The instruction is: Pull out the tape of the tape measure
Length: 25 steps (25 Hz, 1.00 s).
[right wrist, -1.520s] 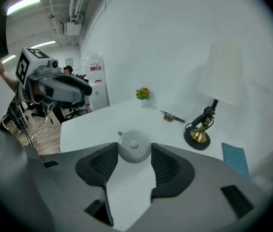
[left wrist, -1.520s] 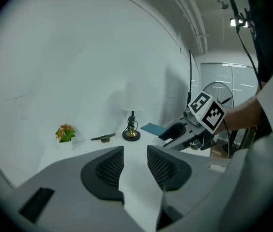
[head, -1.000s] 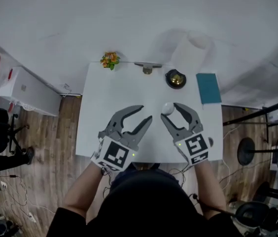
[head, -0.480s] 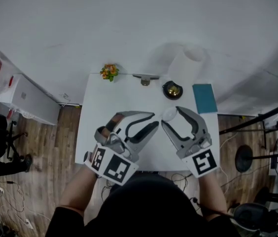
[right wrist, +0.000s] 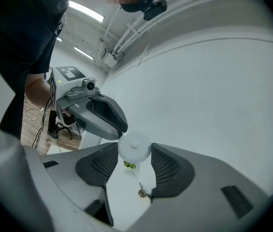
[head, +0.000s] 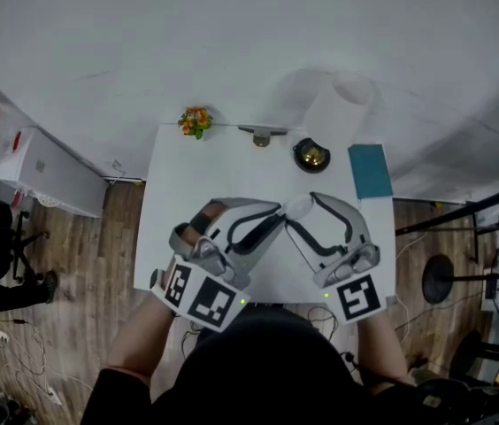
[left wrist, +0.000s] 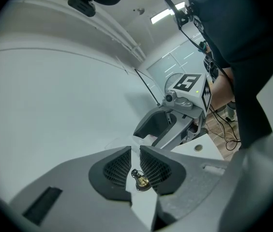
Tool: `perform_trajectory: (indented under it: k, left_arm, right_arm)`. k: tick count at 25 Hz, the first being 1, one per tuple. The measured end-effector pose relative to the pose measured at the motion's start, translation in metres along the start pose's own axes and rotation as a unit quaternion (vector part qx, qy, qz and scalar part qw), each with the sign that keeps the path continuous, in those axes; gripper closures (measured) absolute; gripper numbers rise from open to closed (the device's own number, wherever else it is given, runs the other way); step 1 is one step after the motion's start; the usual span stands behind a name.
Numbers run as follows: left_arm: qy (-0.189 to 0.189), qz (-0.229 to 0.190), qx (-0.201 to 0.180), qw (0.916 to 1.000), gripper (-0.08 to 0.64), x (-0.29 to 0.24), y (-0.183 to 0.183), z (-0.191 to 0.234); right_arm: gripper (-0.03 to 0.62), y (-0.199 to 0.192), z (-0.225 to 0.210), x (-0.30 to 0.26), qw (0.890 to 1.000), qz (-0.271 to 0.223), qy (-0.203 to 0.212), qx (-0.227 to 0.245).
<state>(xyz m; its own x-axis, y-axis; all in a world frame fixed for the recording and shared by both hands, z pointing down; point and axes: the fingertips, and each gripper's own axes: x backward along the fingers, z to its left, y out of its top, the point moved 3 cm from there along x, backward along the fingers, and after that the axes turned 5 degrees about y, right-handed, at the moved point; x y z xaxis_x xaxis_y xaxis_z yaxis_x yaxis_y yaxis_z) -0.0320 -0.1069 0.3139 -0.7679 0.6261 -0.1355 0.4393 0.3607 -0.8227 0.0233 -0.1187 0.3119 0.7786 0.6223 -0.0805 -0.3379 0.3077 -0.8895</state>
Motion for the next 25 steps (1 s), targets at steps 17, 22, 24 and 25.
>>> perform_trajectory:
  k: [17, 22, 24, 25]
  left_arm:
    - [-0.049, 0.022, -0.041, 0.9977, 0.546, 0.001, -0.019, -0.023]
    - [-0.052, 0.022, -0.019, 0.9982, 0.549, 0.003, -0.026, -0.033]
    - [-0.05, 0.021, -0.014, 0.9984, 0.549, 0.003, -0.027, -0.034]
    - [-0.049, 0.02, -0.013, 0.9985, 0.549, 0.004, -0.026, -0.034]
  right_arm:
    - [0.373, -0.019, 0.016, 0.003, 0.995, 0.043, 0.057, 0.072]
    - [0.373, -0.031, 0.026, 0.007, 0.994, 0.061, 0.065, 0.066]
    - [0.373, -0.031, 0.026, 0.008, 0.995, 0.056, 0.064, 0.057]
    - [0.373, -0.032, 0.027, 0.008, 0.995, 0.053, 0.062, 0.051]
